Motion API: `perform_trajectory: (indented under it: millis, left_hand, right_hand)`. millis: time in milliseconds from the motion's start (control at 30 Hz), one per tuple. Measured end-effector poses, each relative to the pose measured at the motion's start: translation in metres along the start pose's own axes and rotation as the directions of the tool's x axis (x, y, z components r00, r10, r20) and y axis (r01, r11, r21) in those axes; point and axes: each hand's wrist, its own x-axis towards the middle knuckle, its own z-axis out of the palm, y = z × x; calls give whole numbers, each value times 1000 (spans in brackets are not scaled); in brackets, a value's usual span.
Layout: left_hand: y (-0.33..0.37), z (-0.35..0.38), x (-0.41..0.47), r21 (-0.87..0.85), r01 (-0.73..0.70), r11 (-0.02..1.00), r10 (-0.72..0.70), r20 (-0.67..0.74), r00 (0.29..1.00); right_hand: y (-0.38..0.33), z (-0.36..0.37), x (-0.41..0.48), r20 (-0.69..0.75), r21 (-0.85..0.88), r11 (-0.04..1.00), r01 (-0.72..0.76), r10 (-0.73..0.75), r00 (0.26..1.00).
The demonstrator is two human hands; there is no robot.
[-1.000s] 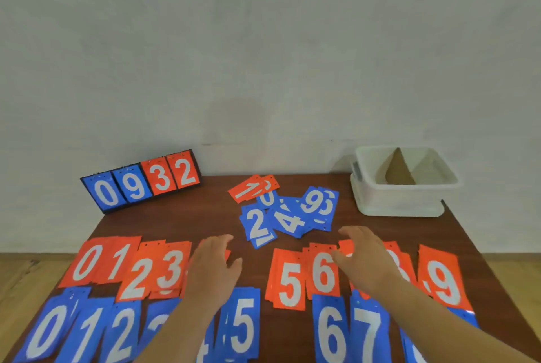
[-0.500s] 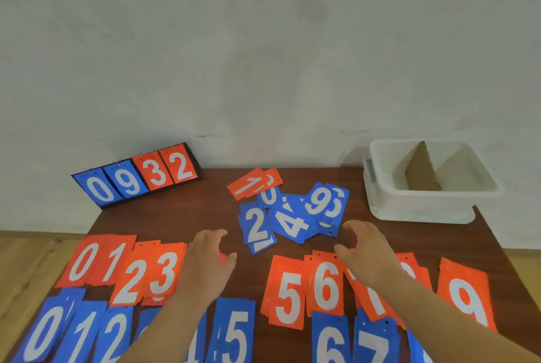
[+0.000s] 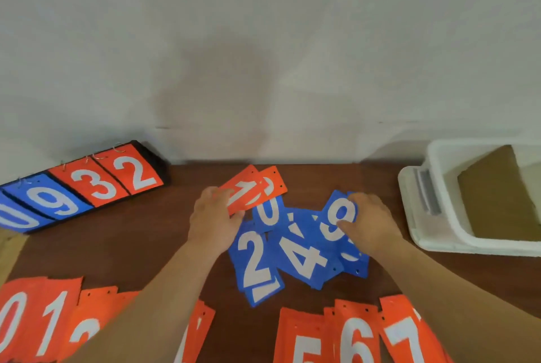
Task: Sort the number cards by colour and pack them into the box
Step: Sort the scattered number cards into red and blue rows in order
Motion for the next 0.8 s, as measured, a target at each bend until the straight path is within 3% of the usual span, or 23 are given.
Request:
perform_trajectory:
  millis: [133,300,533,800]
  left_hand:
    - [-2,21,44,103,30,994,-35,49,998]
    - [-9,33,57,120,18,993,-20,15,1000]
    - [2,13,51,124,121,985,-120,-22,993]
    - [-7,1,12,-179,58,982,-58,5,998]
  right_hand:
    - [7,17,23,-10,-148,989,-4,2,1000]
    - [8,15,34,7,-113,993,-44,45,999]
    - [-2,11,32,-21,-6,999,-45,44,999]
    - [7,-18,0,-110,107,994,16,-4,994]
